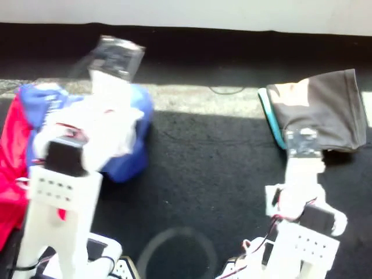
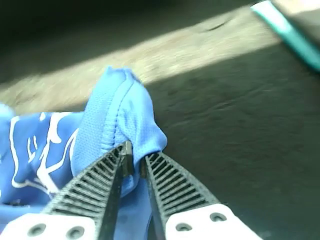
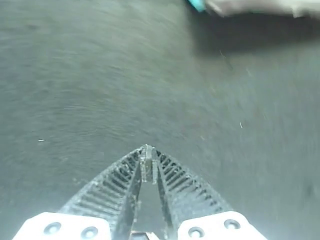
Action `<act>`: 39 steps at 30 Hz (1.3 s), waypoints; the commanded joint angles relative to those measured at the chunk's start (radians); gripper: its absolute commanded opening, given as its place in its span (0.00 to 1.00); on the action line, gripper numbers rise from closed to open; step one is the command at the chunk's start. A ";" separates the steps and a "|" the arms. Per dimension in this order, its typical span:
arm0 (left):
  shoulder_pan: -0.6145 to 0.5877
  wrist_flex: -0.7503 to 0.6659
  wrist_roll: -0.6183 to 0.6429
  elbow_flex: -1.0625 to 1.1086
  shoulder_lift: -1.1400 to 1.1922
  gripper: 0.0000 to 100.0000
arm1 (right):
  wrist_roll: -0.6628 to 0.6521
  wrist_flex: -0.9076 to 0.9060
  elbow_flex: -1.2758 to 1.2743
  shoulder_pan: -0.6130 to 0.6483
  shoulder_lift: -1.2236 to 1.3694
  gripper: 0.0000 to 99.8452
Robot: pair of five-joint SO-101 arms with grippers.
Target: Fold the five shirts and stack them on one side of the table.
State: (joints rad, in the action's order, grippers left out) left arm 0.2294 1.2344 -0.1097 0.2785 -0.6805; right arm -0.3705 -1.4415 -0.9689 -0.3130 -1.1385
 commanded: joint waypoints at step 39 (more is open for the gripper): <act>-0.555 -0.184 -0.097 0.699 -0.231 0.16 | -0.002 0.024 0.266 0.803 0.611 0.20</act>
State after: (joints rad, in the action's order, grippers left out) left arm -0.3092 1.1009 -0.2002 0.9429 -0.8922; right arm -0.3705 -1.4262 -0.8017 0.4189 -0.6644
